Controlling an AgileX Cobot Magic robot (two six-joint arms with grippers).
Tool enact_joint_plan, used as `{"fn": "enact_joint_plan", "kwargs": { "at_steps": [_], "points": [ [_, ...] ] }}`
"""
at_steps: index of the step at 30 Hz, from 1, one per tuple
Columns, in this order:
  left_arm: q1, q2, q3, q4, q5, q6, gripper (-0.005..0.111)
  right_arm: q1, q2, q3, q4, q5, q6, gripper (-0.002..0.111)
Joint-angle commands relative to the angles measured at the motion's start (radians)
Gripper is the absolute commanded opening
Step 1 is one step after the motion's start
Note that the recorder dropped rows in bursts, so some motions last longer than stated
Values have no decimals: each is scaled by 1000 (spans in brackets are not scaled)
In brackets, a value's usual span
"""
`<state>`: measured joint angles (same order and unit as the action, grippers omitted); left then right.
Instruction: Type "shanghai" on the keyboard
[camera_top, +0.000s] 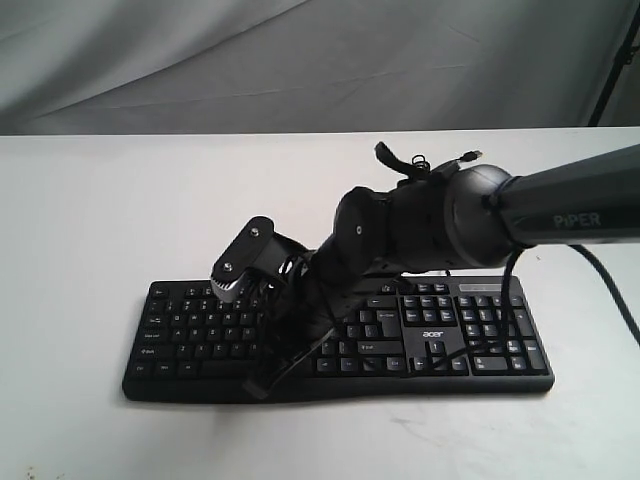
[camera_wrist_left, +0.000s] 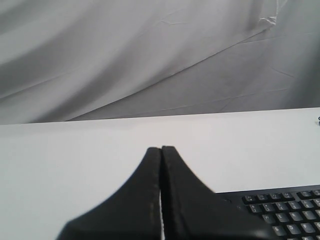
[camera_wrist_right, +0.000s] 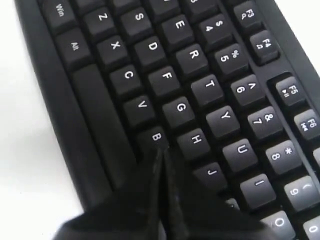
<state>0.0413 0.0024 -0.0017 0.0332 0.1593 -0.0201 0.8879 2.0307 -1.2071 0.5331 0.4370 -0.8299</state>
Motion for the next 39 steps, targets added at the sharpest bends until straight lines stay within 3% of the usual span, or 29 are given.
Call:
{"fn": "enact_joint_plan", "kwargs": {
  "at_steps": [1, 39],
  "points": [
    [-6, -2, 2, -2, -5, -3, 0, -3, 1, 1, 10, -18, -6, 0],
    [-6, -2, 2, -2, -5, -3, 0, -3, 82, -169, -30, 48, -4, 0]
  ]
}}
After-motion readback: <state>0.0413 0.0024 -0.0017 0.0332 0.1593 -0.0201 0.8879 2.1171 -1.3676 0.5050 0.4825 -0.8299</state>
